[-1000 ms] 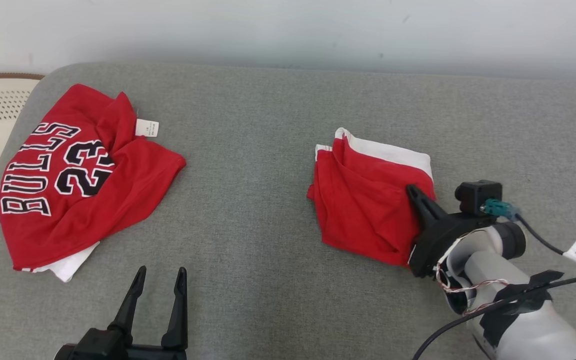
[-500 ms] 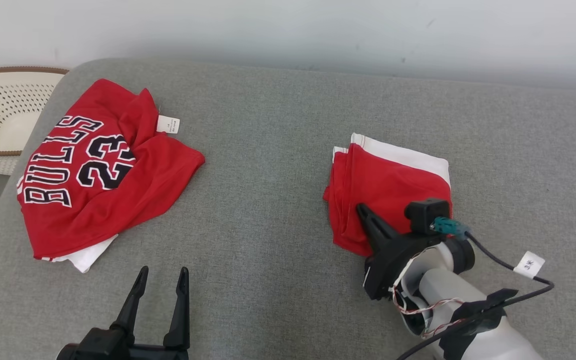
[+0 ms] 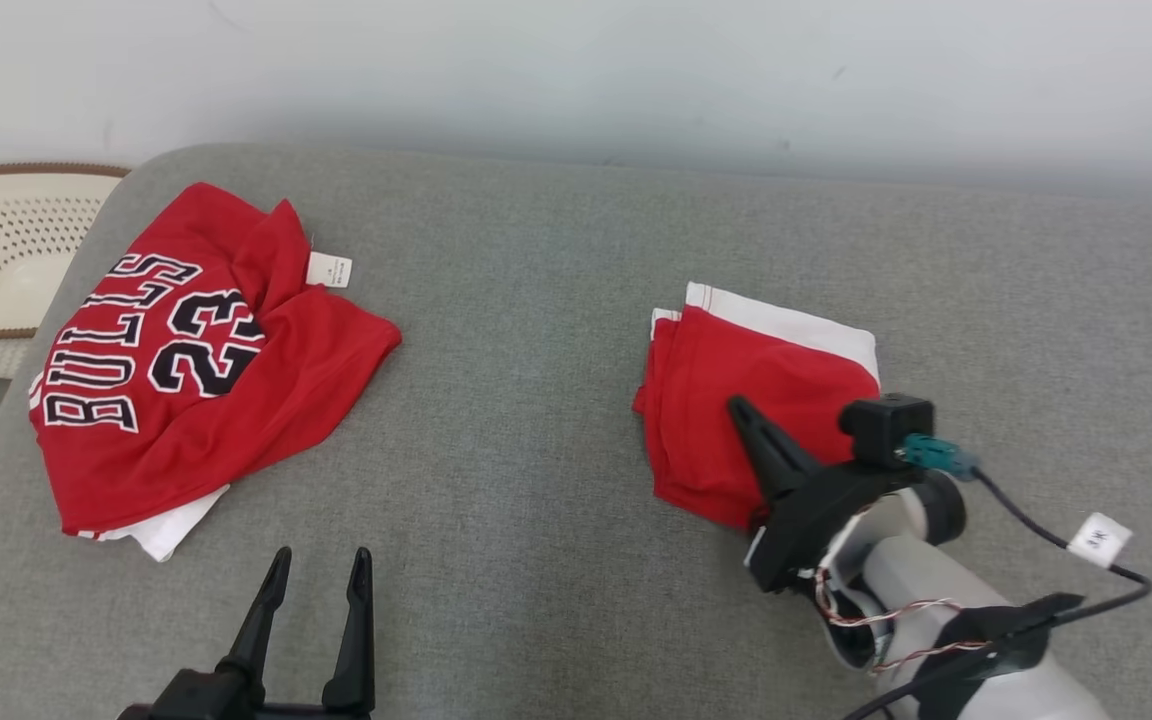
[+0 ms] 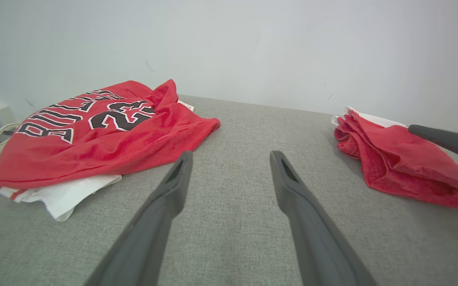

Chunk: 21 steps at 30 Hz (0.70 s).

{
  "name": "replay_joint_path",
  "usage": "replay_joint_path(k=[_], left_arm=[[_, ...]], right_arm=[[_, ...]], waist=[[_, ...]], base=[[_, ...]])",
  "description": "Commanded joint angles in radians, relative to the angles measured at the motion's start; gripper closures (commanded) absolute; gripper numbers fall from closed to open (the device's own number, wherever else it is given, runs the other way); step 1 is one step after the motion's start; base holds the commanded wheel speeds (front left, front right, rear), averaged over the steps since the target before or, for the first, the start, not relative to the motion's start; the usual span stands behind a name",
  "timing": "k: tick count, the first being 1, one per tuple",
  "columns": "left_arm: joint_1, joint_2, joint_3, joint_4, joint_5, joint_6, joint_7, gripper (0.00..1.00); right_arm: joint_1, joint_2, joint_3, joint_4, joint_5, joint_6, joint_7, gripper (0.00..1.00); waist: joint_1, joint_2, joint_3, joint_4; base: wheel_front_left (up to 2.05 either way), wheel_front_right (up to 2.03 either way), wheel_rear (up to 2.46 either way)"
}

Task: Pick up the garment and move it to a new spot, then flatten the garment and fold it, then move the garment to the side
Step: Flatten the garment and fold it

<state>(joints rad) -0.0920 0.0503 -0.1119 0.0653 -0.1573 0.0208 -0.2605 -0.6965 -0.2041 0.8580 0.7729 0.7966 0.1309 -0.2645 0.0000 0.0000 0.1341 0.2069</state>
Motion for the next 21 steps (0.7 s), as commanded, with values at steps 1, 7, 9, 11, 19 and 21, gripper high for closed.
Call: replay_joint_path(k=[1,7,9,11,19,21], left_arm=[[0.016,0.0,0.004,0.0,-0.002,0.005,-0.003,0.0],[0.035,0.0,0.02,-0.008,0.007,0.006,-0.003,0.0],[0.038,0.0,0.026,-0.013,0.01,0.007,-0.003,0.0],[0.041,0.0,0.029,-0.015,0.012,0.007,-0.003,0.0],[0.051,0.0,0.06,-0.031,0.033,0.006,-0.003,0.0],[0.05,0.0,0.068,-0.034,0.038,0.005,-0.003,0.0]], right_arm=[[0.017,-0.023,-0.02,-0.011,-0.001,0.0,-0.002,1.0],[0.034,-0.084,-0.105,-0.019,-0.025,0.0,-0.002,0.0],[0.03,-0.106,-0.134,-0.016,-0.023,0.0,-0.002,0.0],[0.031,-0.114,-0.142,-0.009,-0.021,0.0,-0.002,0.0],[0.0,-0.141,-0.147,0.053,0.052,0.0,0.067,0.0],[-0.008,-0.141,-0.14,0.06,0.07,0.0,0.09,0.0]], waist=[[0.0,0.0,-0.013,-0.015],[0.0,0.0,-0.035,-0.047],[0.0,0.0,-0.04,-0.056],[0.0,0.0,-0.042,-0.06],[0.0,0.0,-0.044,-0.078],[0.0,0.0,-0.039,-0.078]], base=[[0.0,0.0,0.0],[0.0,0.0,0.0],[0.0,0.0,0.0],[0.0,0.0,0.0],[0.0,0.0,0.0],[0.0,0.0,0.0]])
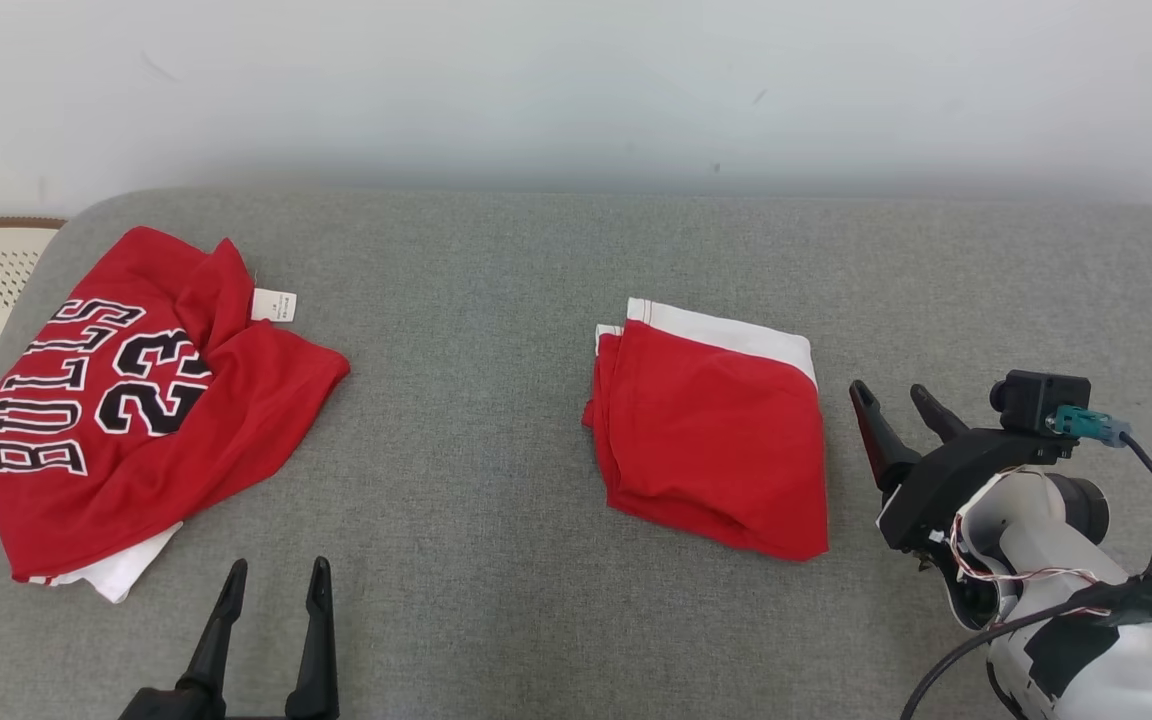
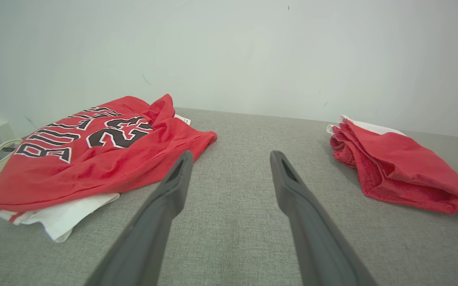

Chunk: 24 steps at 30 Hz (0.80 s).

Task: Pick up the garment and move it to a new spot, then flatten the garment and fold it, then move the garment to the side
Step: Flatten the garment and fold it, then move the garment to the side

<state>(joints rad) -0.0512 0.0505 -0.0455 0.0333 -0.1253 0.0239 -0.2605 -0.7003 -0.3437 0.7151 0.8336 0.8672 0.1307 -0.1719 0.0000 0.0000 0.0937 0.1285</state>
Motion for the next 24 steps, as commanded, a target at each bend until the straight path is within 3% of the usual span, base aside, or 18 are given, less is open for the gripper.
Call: replay_joint_path(k=[1,24], left_arm=[[0.009,0.0,0.004,-0.004,0.007,0.001,-0.003,0.0],[-0.042,0.0,-0.009,0.002,-0.014,0.004,-0.003,0.0]], right_arm=[[-0.008,-0.001,0.006,0.002,0.01,0.0,0.006,0.0],[-0.081,0.048,0.119,0.131,0.164,0.0,0.135,0.0]], waist=[[0.0,0.0,0.004,0.001],[0.0,0.0,0.09,0.067]], base=[[0.0,0.0,0.0],[0.0,0.0,0.0]])
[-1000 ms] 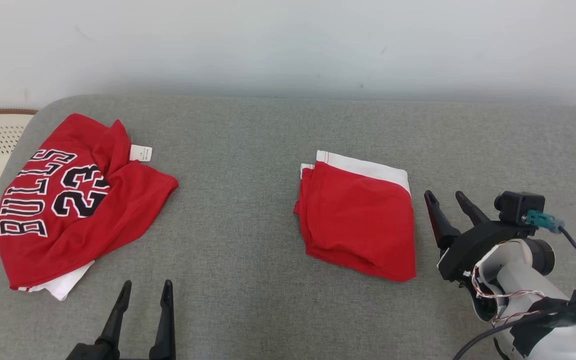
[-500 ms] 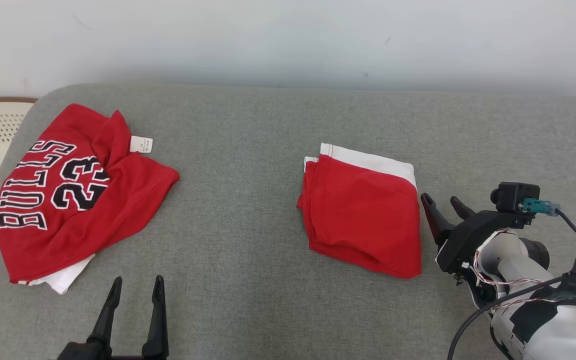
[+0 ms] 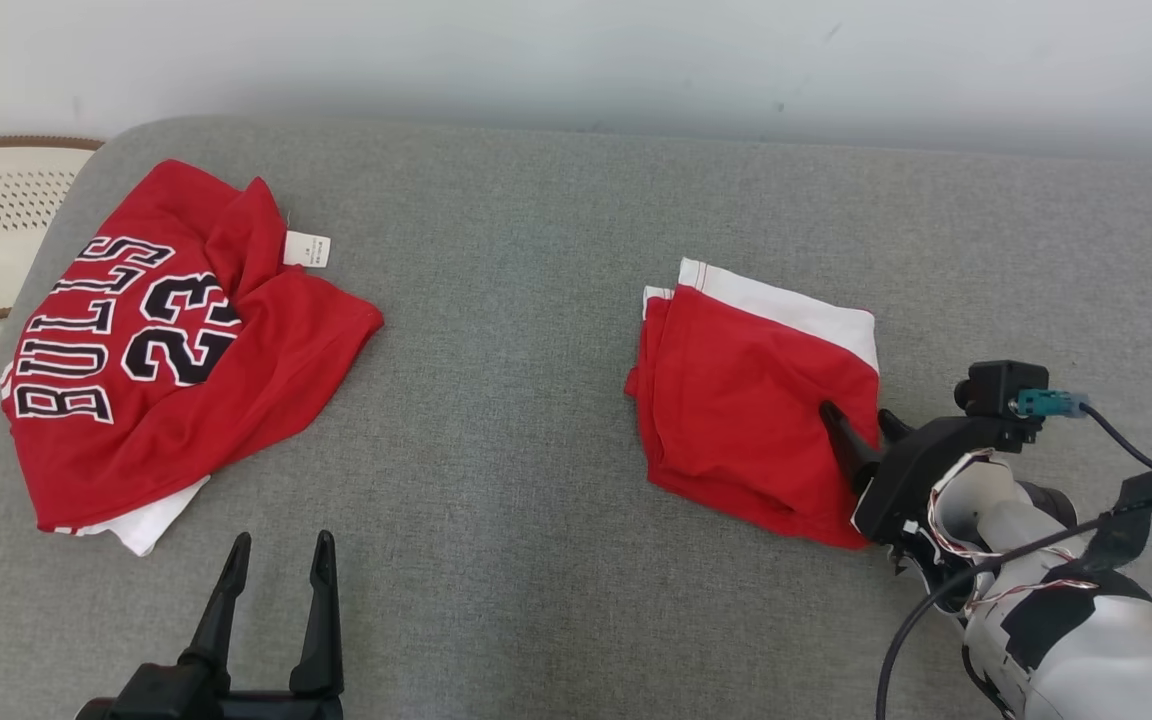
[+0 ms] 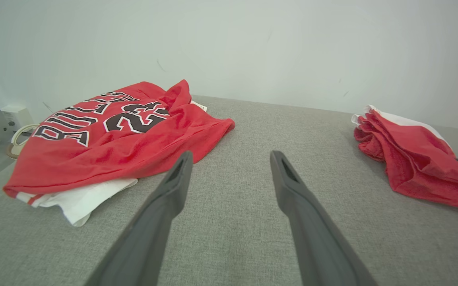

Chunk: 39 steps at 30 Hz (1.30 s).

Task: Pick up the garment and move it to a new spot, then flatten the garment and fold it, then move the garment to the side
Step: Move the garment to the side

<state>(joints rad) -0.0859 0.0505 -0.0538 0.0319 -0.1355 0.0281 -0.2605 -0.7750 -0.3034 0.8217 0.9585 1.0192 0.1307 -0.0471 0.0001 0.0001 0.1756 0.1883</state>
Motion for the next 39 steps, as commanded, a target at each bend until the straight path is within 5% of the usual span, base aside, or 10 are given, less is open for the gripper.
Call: replay_joint_path(k=[1,2,3,4,15,39], left_arm=[[-0.009,0.0,-0.001,0.005,-0.006,0.0,-0.003,0.0],[-0.01,0.0,-0.001,0.007,-0.007,0.001,-0.003,0.0],[-0.012,0.0,-0.002,0.007,-0.008,0.002,-0.003,0.0],[-0.014,0.0,-0.002,0.008,-0.009,0.003,-0.003,0.0],[0.001,0.0,0.014,-0.003,0.002,0.003,-0.003,0.0],[-0.066,0.059,0.07,-0.111,0.07,-0.025,-0.003,0.0]], right_arm=[[-0.003,0.012,0.021,0.006,0.015,0.0,0.017,0.13],[-0.002,0.018,0.028,0.001,0.025,0.0,0.017,0.75],[-0.003,0.019,0.033,-0.005,0.03,0.0,0.013,0.75],[-0.005,0.016,0.039,-0.008,0.033,0.0,0.01,1.0],[-0.073,-0.042,0.127,-0.034,-0.001,0.0,-0.097,1.0],[-0.384,-0.246,0.347,0.002,-0.076,0.0,-0.071,1.0]], waist=[[-0.0001,-0.0001,0.01,0.008],[-0.0001,-0.0001,0.011,0.009],[-0.0001,-0.0001,0.013,0.009],[-0.0001,-0.0001,0.014,0.01],[-0.0001,-0.0001,0.002,-0.038],[-0.0001,-0.0001,0.17,-0.219]], base=[[0.0,0.0,0.0],[0.0,0.0,0.0],[0.0,0.0,0.0],[0.0,0.0,0.0],[0.0,0.0,0.0],[0.0,0.0,0.0]])
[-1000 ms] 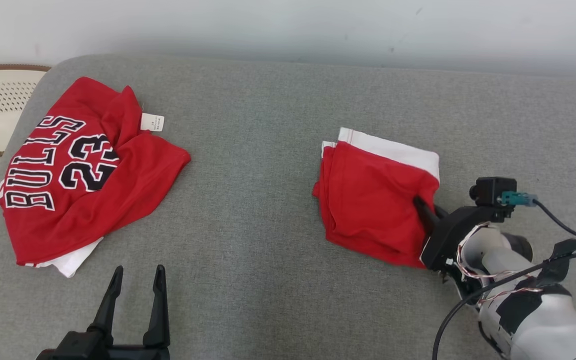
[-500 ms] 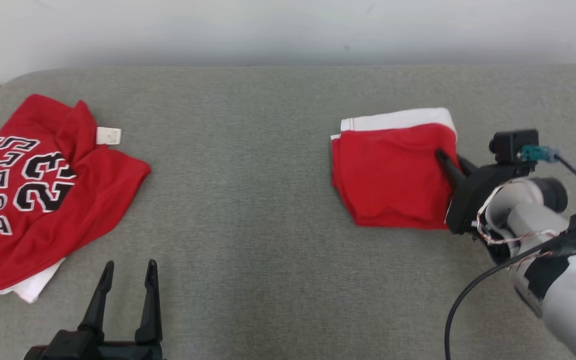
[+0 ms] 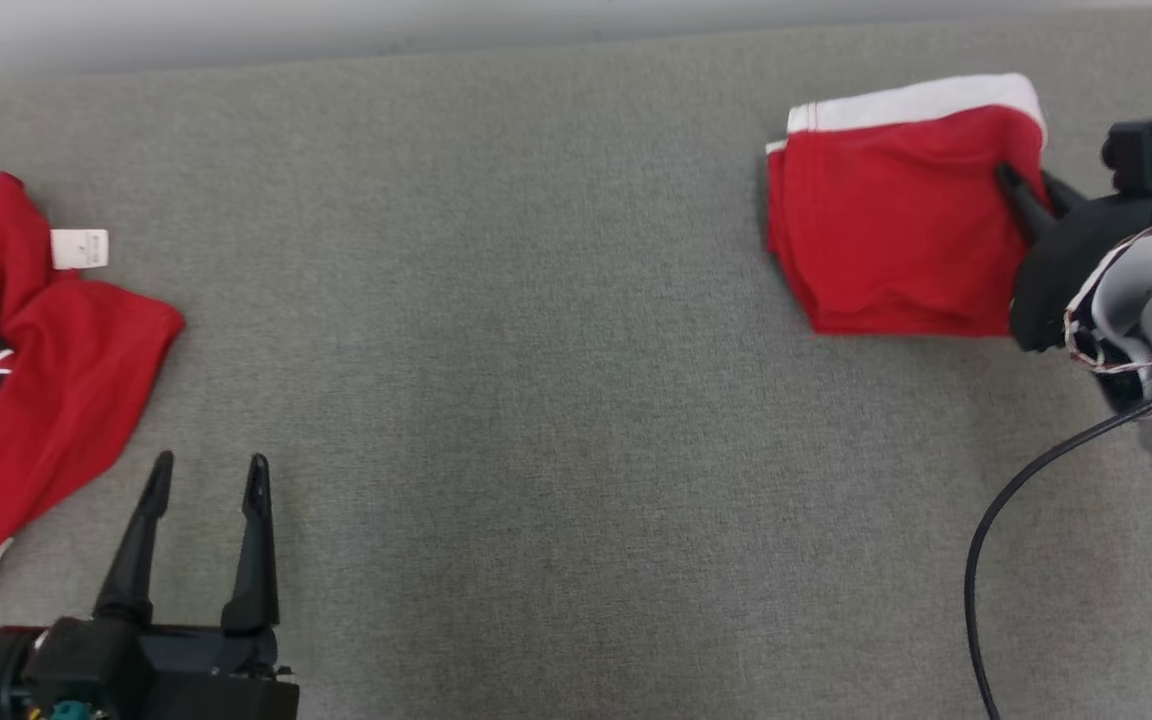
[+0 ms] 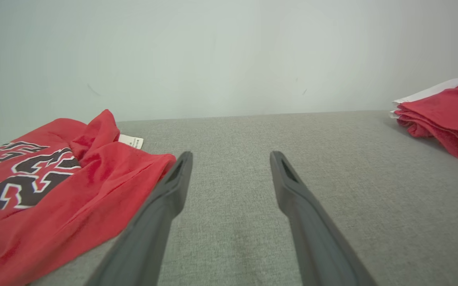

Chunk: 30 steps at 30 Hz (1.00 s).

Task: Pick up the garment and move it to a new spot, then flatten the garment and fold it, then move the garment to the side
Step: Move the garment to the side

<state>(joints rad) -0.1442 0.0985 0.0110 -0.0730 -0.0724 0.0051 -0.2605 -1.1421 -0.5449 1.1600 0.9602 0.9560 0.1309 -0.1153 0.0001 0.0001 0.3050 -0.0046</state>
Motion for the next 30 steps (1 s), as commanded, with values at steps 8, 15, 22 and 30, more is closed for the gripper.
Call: replay_joint_path(k=[8,15,22,30], left_arm=[[-0.019,0.04,0.01,-0.063,0.025,0.003,-0.003,0.0],[-0.013,0.058,0.016,-0.097,0.029,0.005,0.002,0.0],[0.005,0.08,0.034,-0.151,0.03,0.014,0.02,0.0],[0.013,0.097,0.038,-0.188,0.028,0.021,0.034,0.0]], right_arm=[[-0.12,-0.087,0.066,0.028,-0.031,0.0,0.017,1.0],[-0.17,-0.145,0.092,0.032,-0.043,0.0,0.038,1.0],[-0.212,-0.201,0.113,0.022,-0.085,0.0,0.05,1.0],[-0.238,-0.21,0.12,0.044,-0.115,0.0,0.051,1.0]], waist=[[-0.0001,-0.0001,0.105,-0.028],[-0.0001,-0.0001,0.128,-0.021],[-0.0001,-0.0001,0.144,-0.024],[-0.0001,-0.0001,0.166,-0.024]], base=[[0.0,0.0,0.0],[0.0,0.0,0.0],[0.0,0.0,0.0],[0.0,0.0,0.0]])
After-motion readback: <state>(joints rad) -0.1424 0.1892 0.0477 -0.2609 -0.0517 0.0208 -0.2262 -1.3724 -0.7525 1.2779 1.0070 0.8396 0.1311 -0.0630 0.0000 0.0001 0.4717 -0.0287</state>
